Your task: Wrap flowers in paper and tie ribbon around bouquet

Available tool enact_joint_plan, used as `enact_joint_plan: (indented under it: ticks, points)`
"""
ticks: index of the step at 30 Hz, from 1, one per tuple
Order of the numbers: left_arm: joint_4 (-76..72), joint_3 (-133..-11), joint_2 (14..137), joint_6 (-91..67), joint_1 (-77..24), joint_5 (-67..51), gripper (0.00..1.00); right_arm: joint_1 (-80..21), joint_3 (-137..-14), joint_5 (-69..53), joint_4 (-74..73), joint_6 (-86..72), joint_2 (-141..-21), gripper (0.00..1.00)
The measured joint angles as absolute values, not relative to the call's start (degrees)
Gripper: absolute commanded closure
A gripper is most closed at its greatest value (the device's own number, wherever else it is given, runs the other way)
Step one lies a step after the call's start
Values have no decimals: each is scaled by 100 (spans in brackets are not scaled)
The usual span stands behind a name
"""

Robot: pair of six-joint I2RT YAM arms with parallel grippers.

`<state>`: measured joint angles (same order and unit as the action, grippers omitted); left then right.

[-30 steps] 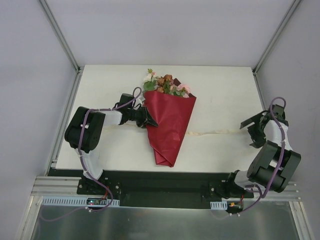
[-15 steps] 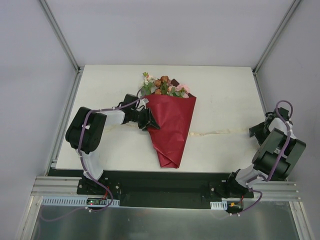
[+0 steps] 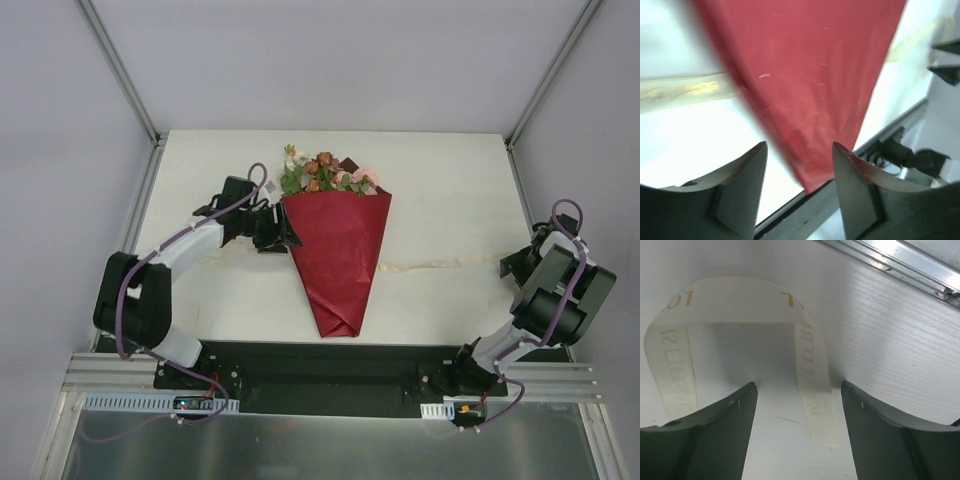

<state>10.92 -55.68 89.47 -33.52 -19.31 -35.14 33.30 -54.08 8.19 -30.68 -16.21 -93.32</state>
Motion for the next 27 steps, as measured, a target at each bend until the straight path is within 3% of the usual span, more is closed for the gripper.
enact_joint_plan:
  ticks: [1, 6, 8, 9, 10, 12, 17, 20, 21, 27]
  points:
    - [1201, -5505, 8753, -3299, -1828, -3371, 30, 3330, -5424, 816, -3063, -1619, -9343, 36]
    - [2211, -5181, 7397, -3223, -408, -2091, 26, 3301, -5596, 784, -3039, -1584, -9487, 55]
    - [2443, -5175, 7199, -3282, 362, -1754, 22, 3262, -5671, 784, -3046, -1575, -9566, 73]
    - [2526, -5153, 7168, -3345, 718, -1656, 20, 3240, -5684, 781, -3050, -1535, -9579, 87]
    - [2602, -5120, 7175, -3391, 1066, -1584, 18, 3216, -5710, 781, -3057, -1538, -9605, 92]
    - [2729, -5026, 7249, -3452, 1566, -1514, 16, 3177, -5765, 812, -3081, -1496, -9651, 99]
    - [2928, -4998, 8025, -3503, 1793, -1441, 20, 3135, -5769, 779, -3033, -1494, -9655, 99]
    - [2923, -5000, 8602, -3514, 1793, -1433, 33, 3076, -5760, 620, -2963, -1494, -9612, 99]
    - [2912, -5000, 8739, -3516, 1793, -1431, 52, 3017, -5749, 561, -2934, -1494, -9561, 99]
    - [2722, -5116, 9078, -3428, 1793, -1417, 97, 2158, -5706, 318, -2877, -1428, -8576, 99]
